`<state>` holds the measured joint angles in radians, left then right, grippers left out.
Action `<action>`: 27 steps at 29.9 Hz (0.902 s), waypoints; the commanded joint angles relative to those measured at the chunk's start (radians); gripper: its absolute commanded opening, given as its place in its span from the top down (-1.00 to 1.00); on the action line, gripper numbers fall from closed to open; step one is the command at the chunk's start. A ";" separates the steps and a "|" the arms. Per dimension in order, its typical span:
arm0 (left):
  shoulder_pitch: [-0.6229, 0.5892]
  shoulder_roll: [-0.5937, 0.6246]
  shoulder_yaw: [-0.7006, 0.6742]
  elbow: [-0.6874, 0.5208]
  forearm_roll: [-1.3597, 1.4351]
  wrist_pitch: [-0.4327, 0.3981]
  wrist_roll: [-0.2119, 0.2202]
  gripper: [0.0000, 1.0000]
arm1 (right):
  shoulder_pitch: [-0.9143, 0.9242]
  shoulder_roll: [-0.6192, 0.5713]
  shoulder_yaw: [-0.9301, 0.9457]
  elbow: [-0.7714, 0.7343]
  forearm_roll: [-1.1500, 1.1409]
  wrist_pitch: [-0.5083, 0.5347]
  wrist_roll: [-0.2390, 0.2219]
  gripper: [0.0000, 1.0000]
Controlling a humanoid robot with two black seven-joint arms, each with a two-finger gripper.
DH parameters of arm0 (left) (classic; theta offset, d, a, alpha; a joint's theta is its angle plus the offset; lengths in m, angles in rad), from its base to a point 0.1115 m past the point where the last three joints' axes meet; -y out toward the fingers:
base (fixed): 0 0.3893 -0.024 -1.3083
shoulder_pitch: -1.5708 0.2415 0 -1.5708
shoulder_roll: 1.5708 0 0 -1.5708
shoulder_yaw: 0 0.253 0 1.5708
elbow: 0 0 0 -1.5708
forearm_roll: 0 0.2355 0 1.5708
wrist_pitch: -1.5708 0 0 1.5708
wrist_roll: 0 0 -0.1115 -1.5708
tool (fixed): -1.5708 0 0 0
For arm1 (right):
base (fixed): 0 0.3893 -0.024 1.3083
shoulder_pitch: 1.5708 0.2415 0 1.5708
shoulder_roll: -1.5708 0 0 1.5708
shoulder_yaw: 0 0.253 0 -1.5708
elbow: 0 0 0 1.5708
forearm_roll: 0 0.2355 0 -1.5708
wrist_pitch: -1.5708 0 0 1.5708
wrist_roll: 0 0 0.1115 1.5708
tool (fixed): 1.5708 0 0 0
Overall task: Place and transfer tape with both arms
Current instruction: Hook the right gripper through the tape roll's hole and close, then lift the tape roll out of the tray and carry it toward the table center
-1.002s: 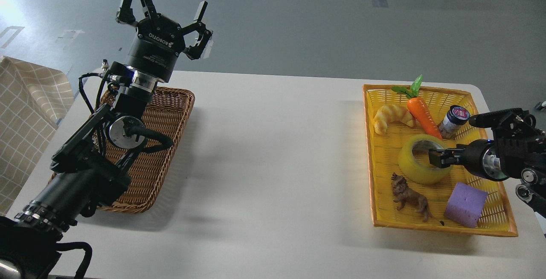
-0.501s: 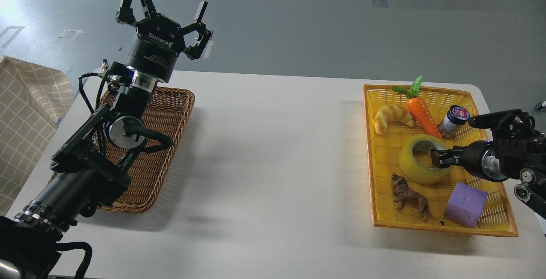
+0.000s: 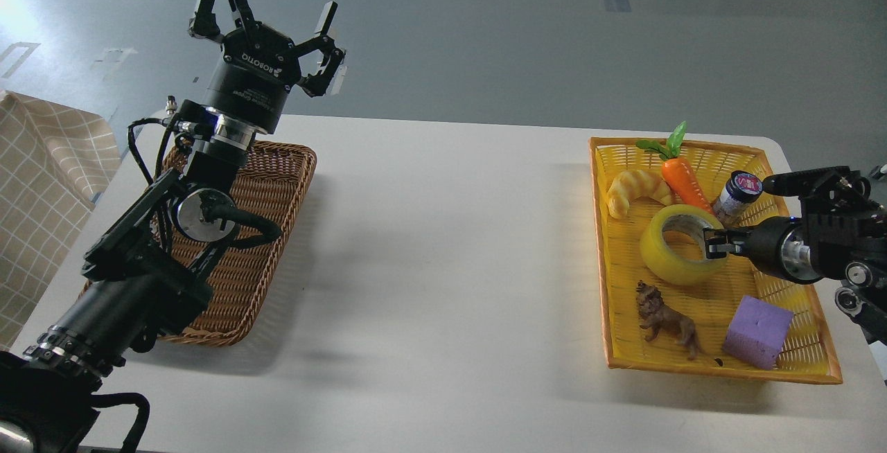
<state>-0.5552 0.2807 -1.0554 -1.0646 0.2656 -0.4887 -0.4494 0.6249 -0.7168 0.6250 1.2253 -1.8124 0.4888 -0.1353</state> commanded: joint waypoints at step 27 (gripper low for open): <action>0.000 0.000 0.002 0.002 0.000 0.000 0.001 -0.95 | 0.240 0.089 0.125 0.163 0.070 0.000 0.000 1.00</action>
<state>-0.5557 0.2812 -1.0537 -1.0630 0.2650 -0.4887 -0.4484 0.8275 -0.6715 0.8044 1.3958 -1.7368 0.4887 -0.1352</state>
